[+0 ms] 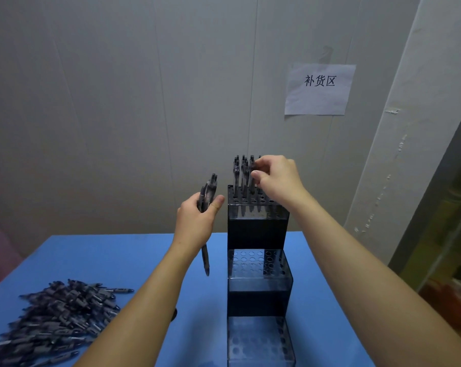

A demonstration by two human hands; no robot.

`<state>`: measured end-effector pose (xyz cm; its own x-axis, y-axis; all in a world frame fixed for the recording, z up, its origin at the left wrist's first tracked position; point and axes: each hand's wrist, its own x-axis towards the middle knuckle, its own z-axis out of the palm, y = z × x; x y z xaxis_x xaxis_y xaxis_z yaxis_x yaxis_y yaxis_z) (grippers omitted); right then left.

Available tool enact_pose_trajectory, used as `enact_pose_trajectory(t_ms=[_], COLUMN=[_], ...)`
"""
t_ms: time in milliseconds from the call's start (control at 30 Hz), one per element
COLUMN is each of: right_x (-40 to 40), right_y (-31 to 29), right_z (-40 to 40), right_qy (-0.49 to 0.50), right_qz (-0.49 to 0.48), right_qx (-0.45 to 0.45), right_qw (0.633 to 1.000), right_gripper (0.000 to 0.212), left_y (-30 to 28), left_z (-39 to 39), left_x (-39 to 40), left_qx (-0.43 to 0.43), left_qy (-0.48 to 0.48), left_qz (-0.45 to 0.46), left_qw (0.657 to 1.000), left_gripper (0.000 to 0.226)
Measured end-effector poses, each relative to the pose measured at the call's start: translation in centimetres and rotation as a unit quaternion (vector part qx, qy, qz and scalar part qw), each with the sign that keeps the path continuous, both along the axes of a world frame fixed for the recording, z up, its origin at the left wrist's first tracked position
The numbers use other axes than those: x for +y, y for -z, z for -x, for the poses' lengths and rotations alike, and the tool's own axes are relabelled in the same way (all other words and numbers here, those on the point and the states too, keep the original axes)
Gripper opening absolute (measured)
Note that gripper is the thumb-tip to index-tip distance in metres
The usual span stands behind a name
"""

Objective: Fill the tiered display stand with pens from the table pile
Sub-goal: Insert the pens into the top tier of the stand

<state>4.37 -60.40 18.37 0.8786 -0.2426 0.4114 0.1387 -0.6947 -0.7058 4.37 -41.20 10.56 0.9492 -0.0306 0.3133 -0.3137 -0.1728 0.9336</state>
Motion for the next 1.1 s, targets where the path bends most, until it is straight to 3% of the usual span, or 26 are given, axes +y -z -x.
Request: enact_pose_trajectory(t_ms=[333, 533, 733, 967, 1100], right_x=[0.4, 0.8, 3.7, 4.5, 4.5], right_y=[0.3, -0.9, -2.8, -2.1, -2.3], right_z=[0.1, 1.4, 4.4, 4.2, 4.3], right_qy=[0.036, 0.065, -0.029, -0.008, 0.008], right_qz=[0.014, 0.118, 0.017, -0.005, -0.023], right_qx=[0.052, 0.087, 0.054, 0.045, 0.050], right_qw=[0.998, 0.987, 0.998, 0.999, 0.998], right_gripper=[0.023, 0.034, 0.038, 0.036, 0.034], left_y=[-0.2, -0.7, -1.3, -1.8, -2.0], left_z=[0.4, 0.6, 1.1, 1.2, 1.2], left_x=[0.0, -0.2, -1.5, -2.6, -2.7], left_qx=[0.011, -0.009, -0.061, -0.097, -0.095], left_qy=[0.013, 0.020, 0.003, 0.000, -0.004], left_qz=[0.015, -0.010, -0.087, -0.079, -0.089], left_qw=[1.000, 1.000, 0.994, 0.992, 0.991], left_gripper=[0.038, 0.038, 0.028, 0.014, 0.024])
